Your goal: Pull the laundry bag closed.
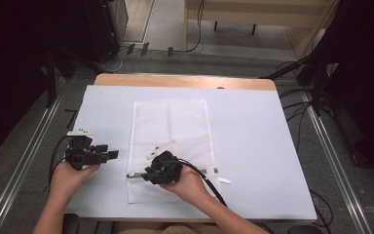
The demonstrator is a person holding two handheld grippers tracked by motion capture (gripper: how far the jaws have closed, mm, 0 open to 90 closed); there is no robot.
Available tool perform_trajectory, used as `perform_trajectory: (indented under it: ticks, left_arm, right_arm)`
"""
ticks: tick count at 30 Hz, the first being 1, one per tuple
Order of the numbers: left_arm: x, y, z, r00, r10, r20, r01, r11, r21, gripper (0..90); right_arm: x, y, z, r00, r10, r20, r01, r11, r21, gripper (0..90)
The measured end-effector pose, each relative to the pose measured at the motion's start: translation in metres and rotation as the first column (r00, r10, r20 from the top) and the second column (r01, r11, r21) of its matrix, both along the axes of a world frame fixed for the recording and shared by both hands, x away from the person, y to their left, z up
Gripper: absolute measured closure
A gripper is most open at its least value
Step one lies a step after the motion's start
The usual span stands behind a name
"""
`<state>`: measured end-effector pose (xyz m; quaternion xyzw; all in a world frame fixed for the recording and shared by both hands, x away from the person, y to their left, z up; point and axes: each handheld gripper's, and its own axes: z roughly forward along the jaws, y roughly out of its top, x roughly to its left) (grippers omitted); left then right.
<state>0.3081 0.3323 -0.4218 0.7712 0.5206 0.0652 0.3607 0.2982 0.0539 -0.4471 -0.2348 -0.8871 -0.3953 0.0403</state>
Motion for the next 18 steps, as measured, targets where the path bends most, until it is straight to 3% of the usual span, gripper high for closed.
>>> perform_trajectory:
  ticks: [7, 18]
  left_arm:
    - [0.000, 0.000, 0.000, 1.0000, 0.000, 0.000, 0.000, 1.0000, 0.001, 40.7]
    - [0.001, 0.000, 0.000, 1.0000, 0.000, 0.003, 0.000, 1.0000, 0.004, 40.6]
  right_arm:
    - [-0.002, 0.011, -0.002, 0.9999, 0.011, -0.001, -0.011, 0.9999, 0.001, 72.8]
    - [-0.002, 0.028, -0.011, 0.9987, 0.029, -0.042, -0.029, 0.9996, 0.002, 74.9]
